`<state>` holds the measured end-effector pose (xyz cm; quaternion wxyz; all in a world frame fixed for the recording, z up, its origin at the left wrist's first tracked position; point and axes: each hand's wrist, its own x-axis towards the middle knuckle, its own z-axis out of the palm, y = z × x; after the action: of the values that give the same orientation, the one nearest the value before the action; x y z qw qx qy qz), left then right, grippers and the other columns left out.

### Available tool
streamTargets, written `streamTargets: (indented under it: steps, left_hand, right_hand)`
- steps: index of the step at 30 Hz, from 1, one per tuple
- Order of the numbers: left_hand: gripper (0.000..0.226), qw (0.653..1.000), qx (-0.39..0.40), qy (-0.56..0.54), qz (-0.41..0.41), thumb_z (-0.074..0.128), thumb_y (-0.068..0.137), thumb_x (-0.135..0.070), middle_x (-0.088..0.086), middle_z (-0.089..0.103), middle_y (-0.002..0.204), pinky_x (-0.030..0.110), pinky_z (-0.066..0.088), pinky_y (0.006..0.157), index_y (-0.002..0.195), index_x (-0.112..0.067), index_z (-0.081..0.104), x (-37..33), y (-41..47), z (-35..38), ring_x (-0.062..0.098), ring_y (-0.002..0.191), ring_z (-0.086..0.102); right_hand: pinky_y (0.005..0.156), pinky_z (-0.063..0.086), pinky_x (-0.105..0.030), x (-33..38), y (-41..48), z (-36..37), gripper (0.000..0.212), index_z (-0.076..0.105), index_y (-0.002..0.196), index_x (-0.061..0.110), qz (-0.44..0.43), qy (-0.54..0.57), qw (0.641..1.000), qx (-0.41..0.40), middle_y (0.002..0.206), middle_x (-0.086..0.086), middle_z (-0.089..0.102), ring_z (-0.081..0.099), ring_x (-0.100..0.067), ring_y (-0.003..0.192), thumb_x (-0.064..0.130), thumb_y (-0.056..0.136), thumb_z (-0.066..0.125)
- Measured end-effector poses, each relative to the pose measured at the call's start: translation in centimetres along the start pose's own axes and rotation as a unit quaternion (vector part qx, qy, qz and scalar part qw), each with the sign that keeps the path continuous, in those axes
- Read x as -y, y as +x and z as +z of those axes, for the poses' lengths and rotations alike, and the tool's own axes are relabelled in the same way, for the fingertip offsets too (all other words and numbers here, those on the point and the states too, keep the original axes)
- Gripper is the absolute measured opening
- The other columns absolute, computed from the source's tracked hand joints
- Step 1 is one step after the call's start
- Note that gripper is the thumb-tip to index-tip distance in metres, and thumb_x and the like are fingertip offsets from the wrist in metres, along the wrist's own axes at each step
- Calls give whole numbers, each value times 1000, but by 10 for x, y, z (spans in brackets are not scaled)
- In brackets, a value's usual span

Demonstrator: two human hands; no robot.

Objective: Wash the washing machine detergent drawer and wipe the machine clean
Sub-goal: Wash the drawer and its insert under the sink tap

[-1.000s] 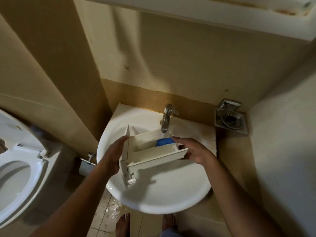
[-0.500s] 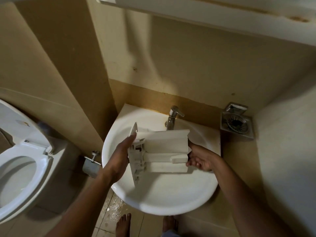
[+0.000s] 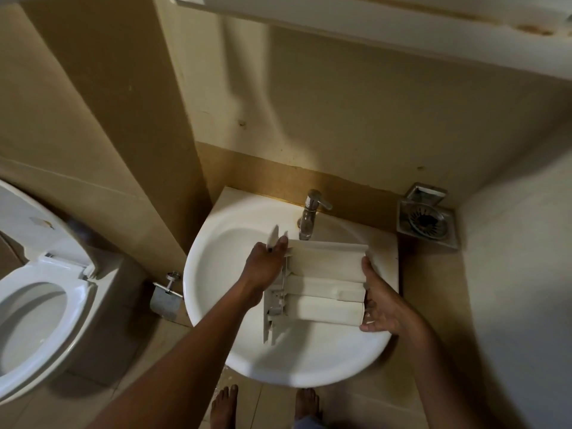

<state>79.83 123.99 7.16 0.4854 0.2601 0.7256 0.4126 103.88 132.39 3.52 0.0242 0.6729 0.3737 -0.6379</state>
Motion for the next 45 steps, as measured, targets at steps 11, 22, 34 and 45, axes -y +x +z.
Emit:
streamTargets:
  steps: [11,22,34,45]
  left_hand:
    - [27,1000,25,-13,11,43,105,-36,2,70,109,41,52,93,113,-23,66,2,2,6,25,108,64]
    - [30,998,-18,62,-9,54,101,-33,0,62,74,23,40,53,97,-7,68,-13,14,18,10,62,55]
    - [34,997,45,-2,-64,34,93,1,22,71,95,42,61,62,104,-4,65,4,14,9,37,82,73]
    - [33,993,-109,-40,6,37,103,-25,2,72,105,48,59,84,122,-31,63,33,16,9,25,96,69]
  right_hand:
    - [65,50,-30,0,3,0,81,64,95,14,-34,-19,996,-86,73,-6,61,62,-22,69,86,82,28]
    - [65,50,-34,5,20,-20,138,65,113,17,-42,-105,976,-186,100,-15,69,68,-34,91,110,27,11]
    - [100,48,-40,31,21,-20,118,49,141,5,-111,-29,977,-178,132,-15,60,59,-33,115,91,60,49]
    - [67,39,-31,42,26,16,50,62,76,1,-201,-81,962,-165,73,-9,60,59,-25,77,49,86,70]
